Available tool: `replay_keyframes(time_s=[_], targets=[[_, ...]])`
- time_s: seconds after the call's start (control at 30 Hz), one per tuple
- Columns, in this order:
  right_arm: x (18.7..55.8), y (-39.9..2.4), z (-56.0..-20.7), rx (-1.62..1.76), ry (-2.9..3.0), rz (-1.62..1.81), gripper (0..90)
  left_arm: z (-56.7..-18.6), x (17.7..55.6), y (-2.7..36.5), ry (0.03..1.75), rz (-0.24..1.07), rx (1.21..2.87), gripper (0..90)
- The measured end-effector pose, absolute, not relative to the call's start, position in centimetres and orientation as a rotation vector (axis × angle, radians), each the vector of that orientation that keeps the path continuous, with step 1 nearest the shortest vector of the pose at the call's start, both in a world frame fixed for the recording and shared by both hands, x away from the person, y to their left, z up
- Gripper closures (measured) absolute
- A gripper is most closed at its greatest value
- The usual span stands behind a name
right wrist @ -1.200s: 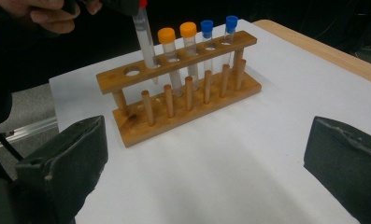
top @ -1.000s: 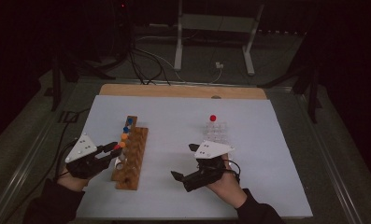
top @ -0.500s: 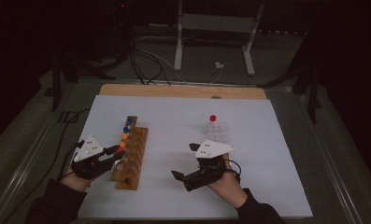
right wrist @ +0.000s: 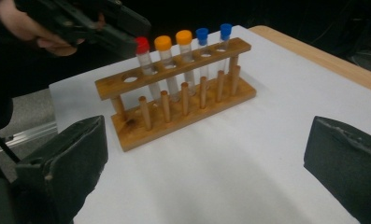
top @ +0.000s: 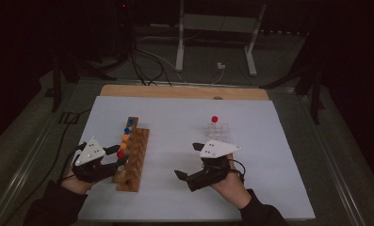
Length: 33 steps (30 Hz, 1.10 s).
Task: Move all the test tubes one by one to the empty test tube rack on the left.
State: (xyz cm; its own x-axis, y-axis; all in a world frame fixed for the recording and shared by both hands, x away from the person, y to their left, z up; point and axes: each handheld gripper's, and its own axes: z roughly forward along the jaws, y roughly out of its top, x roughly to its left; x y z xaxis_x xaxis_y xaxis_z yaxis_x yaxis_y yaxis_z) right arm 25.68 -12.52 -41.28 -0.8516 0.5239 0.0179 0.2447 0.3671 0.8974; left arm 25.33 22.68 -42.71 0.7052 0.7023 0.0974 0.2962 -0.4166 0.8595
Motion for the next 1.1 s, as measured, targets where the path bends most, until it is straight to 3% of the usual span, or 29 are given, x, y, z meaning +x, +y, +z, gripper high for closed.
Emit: replay_keyframes(time_s=[0.27, 0.43, 1.1], targets=[[26.7, -14.0, -40.4, 0.712, 2.291, 1.461, 0.0, -42.1, 25.1, 22.3, 0.768, 0.518, 1.976, 16.3], [28.2, -15.3, -40.2, 0.749, 2.248, 1.430, 0.0, -41.8, 25.1, 22.4, 0.753, 0.474, 1.927, 4.1], [36.4, -20.9, -42.8, 0.983, 2.201, 1.281, 0.0, -41.6, 24.8, 22.6, 0.689, 0.436, 1.889, 1.2]])
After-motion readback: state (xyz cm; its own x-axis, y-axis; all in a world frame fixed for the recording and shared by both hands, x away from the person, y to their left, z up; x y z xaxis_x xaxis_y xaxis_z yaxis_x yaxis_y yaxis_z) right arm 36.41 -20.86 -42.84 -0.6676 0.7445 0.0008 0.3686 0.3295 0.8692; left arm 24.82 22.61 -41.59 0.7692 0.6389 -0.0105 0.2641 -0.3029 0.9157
